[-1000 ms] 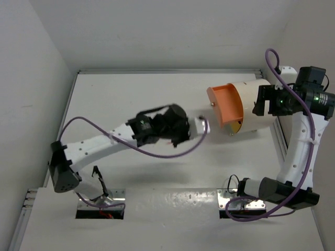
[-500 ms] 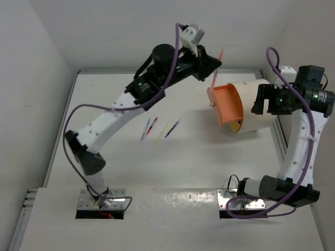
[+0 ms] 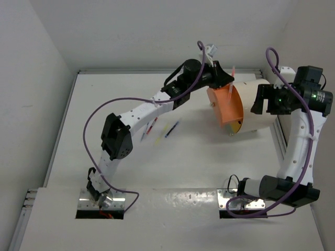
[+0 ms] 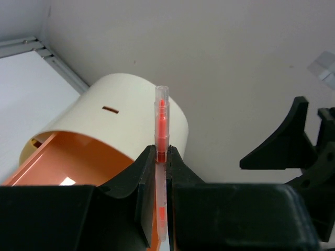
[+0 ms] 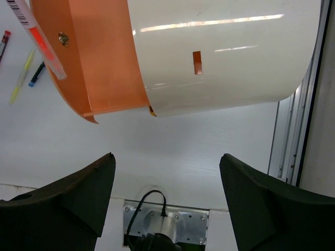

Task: Sort the stationery into containers
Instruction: Place the pen in the drawer.

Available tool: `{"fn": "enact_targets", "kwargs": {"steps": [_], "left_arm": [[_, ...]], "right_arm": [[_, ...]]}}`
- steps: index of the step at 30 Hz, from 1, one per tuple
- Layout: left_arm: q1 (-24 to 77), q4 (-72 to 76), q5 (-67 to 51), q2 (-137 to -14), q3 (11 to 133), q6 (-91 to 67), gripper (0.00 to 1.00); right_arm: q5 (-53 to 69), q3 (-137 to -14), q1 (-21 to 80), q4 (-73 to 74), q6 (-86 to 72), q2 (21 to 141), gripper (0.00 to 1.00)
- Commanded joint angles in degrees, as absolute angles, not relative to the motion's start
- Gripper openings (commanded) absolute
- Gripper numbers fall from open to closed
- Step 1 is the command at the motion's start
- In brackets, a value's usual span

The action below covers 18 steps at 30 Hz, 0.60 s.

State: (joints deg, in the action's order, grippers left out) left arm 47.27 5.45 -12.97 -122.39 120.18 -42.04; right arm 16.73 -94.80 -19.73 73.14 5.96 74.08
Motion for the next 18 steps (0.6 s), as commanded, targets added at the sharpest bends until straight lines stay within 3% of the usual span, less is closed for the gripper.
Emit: {"fn": "enact_targets", "kwargs": {"steps": [1,18], "left_arm": [[47.64,12.92,-14.33,-121.64,121.56,-45.44,0.00],[48.08,8.88,-14.06,-122.96,117.33,-45.26,0.06]], "right_arm": [[17.49,-94.48,-19.78,71.37,5.71,73.56,0.79],[17.40,-95.01,-19.78,71.63,6.24,74.18,0.79]]}}
